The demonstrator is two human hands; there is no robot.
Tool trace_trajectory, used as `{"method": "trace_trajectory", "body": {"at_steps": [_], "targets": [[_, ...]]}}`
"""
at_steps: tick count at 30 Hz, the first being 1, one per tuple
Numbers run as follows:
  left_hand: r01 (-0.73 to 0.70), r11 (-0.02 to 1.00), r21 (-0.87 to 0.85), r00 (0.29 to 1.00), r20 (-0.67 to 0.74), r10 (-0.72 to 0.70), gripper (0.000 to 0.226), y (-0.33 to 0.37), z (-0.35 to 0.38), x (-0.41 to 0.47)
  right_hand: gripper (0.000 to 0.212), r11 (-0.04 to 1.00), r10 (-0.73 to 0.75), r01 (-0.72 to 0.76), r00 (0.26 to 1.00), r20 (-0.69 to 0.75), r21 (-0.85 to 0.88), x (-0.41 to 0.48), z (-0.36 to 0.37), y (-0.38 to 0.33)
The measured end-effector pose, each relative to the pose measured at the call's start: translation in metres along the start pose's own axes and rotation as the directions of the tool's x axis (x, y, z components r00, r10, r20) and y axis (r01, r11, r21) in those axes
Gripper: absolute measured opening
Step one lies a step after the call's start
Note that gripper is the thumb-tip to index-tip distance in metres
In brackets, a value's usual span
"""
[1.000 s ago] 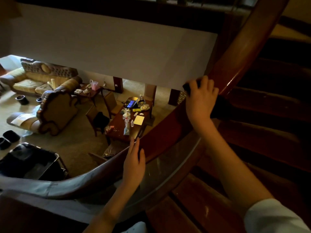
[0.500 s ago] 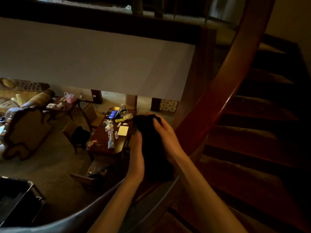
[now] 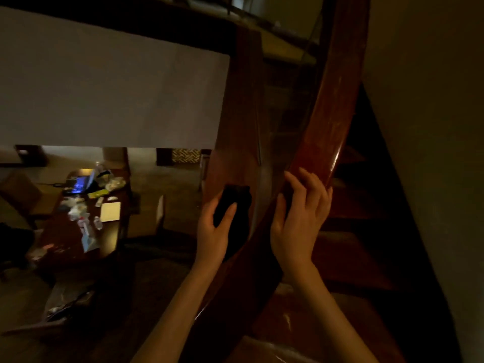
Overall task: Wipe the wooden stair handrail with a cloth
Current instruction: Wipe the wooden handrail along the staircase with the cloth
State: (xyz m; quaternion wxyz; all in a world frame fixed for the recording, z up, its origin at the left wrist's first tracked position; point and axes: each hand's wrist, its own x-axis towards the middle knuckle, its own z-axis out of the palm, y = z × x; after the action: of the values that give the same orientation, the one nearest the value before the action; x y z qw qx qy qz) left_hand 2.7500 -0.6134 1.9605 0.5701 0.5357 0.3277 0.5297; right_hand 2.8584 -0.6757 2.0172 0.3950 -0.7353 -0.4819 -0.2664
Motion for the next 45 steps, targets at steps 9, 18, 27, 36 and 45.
{"method": "trace_trajectory", "body": {"at_steps": [9,18,27,36,45], "targets": [[-0.188,0.982,-0.018,0.951,0.247,0.187,0.041,0.009,0.056,0.067,0.048,0.968,0.25,-0.252,0.962,-0.111,-0.001,0.006,0.002,-0.008],[-0.254,0.959,-0.125,0.845,0.454,0.283,0.042,0.018,0.047,0.068,0.04,0.573,0.713,-0.728,0.669,0.209,0.375,0.011,-0.002,0.009],[-0.354,0.919,-0.177,0.764,0.512,0.393,0.035,-0.004,0.003,0.015,0.041,0.634,0.699,-0.683,0.706,0.11,0.362,0.008,0.003,0.009],[-0.027,0.981,-0.19,0.841,0.526,0.125,0.021,0.011,0.036,0.077,0.047,0.841,0.534,-0.523,0.844,-0.057,0.135,0.005,0.006,0.003],[-0.072,0.992,0.099,0.839,0.545,0.007,0.012,-0.01,0.004,0.071,0.05,0.84,0.533,-0.521,0.844,-0.055,0.15,0.002,0.007,0.008]]}}
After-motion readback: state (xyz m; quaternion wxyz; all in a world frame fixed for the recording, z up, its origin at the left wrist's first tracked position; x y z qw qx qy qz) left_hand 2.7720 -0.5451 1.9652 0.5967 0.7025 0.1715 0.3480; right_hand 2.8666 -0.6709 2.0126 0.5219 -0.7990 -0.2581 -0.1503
